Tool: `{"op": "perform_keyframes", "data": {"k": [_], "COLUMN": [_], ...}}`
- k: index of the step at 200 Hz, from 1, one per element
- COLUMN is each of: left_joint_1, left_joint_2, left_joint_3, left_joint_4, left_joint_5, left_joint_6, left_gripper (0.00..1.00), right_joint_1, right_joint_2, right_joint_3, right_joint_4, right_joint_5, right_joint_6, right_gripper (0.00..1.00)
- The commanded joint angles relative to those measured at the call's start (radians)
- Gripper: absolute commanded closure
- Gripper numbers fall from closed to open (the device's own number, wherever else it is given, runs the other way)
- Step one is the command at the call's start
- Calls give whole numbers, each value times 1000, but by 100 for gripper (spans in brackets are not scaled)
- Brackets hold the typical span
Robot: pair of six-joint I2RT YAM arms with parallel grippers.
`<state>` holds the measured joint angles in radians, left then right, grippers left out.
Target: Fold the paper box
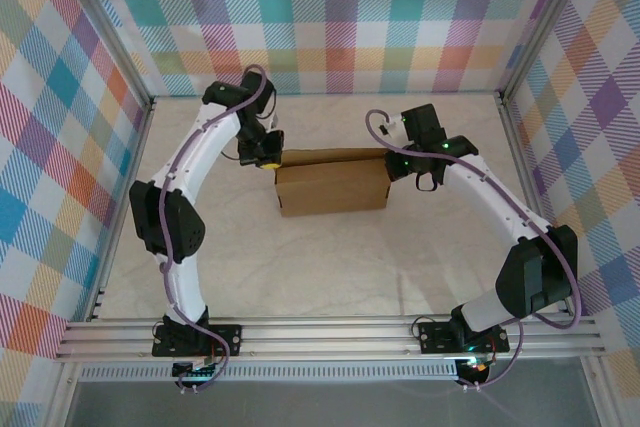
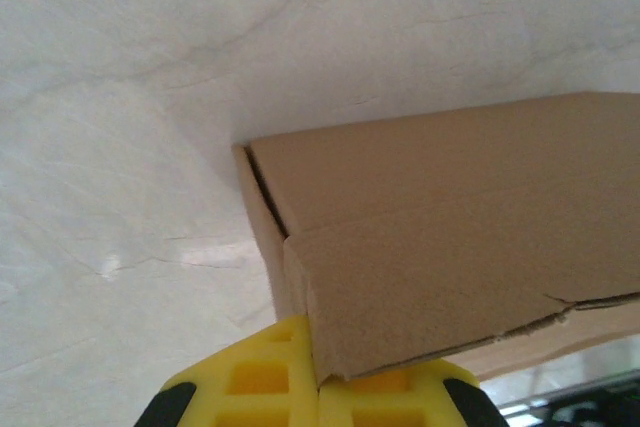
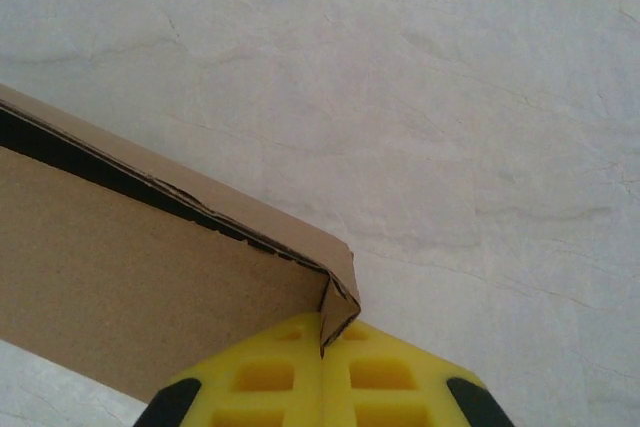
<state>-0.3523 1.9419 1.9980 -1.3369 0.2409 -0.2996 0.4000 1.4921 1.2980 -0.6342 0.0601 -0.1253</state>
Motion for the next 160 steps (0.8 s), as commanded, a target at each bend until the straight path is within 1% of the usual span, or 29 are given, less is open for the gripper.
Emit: {"op": "perform_keyframes", "data": {"k": [1,17,40,62,74,91,116,151,160], "left_joint_1": [15,27,30,30,34,48,54,68,69], "left_joint_2": [27,36,40,42,46,59,77,76,76], "left_joint_3": [27,34,40,35,33,39,83,61,62], "left_joint_4": [13,18,-2,-12,-3,9,-30,16,19], "left_joint_5": [228,267,218,218,248,326,290,382,386], "left_joint_6": [-81,-89,-71,-59,-64,-75,-59,-81,-82], "left_gripper": [100,100,100,100,100,100,100,100,100], "right_joint_1": [30,30,30,30,29,29,30,30,30], "right_joint_2": [39,38,40,42,42,40,36,34,36], "right_joint_3": [-6,-12,-18,-21,-20,-19,-26,-32,-32], "right_joint_4": [-114,-107,-102,-101,-103,-103,-103,-96,-97], "right_joint_5": [-34,-33,-31,-34,-36,-34,-33,-35,-36], "right_joint_6": [-28,-28,-27,-20,-19,-19,-16,-13,-13], "right_gripper": [100,100,100,100,100,100,100,100,100]}}
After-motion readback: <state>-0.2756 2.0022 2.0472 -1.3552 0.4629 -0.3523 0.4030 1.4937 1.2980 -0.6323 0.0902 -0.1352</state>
